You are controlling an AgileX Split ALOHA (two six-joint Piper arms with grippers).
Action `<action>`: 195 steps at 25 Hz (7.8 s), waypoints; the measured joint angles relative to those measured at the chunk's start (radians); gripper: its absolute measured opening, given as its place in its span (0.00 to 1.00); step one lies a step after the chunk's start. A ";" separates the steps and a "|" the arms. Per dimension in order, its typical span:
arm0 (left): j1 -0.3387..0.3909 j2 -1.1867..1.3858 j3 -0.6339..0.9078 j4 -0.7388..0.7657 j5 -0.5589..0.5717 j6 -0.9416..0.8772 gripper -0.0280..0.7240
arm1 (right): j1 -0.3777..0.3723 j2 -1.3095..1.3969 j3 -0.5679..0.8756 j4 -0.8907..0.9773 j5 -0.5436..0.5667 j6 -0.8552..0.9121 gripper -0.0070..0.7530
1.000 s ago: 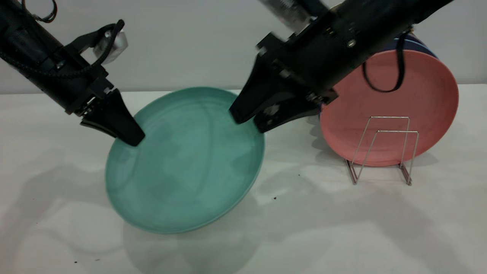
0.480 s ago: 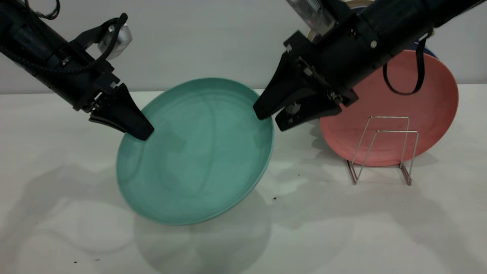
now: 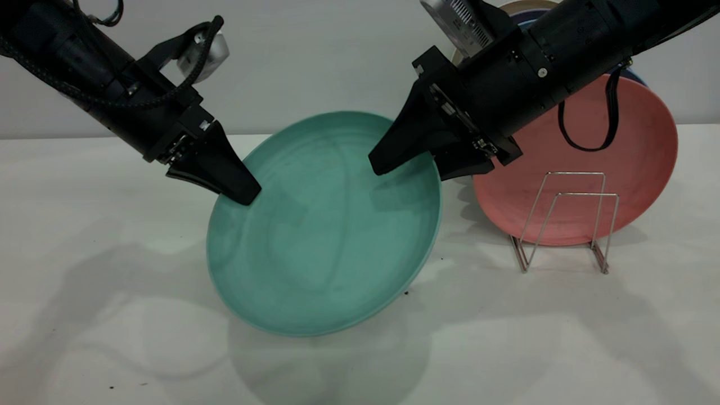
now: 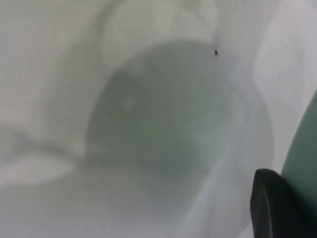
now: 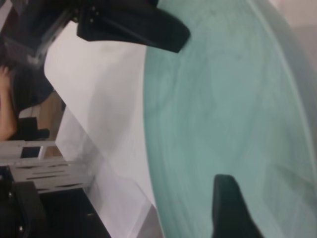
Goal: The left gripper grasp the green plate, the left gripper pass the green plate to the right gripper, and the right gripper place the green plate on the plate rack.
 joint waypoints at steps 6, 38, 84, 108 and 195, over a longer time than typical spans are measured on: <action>0.000 0.000 0.000 -0.047 0.002 0.001 0.07 | -0.001 0.000 0.000 -0.036 -0.004 0.000 0.22; 0.148 -0.300 0.000 -0.040 0.087 -0.035 0.83 | -0.041 -0.171 0.000 -0.322 0.025 -0.422 0.13; 0.152 -0.309 0.002 0.020 0.083 -0.081 0.83 | -0.248 -0.356 0.023 -0.615 -0.309 -0.756 0.13; 0.152 -0.309 0.002 0.034 0.080 -0.089 0.82 | -0.250 -0.321 0.030 -0.615 -0.265 -0.712 0.39; 0.040 -2.138 0.897 0.922 0.194 -1.084 0.82 | -0.250 -2.122 0.837 -1.228 0.214 0.917 0.61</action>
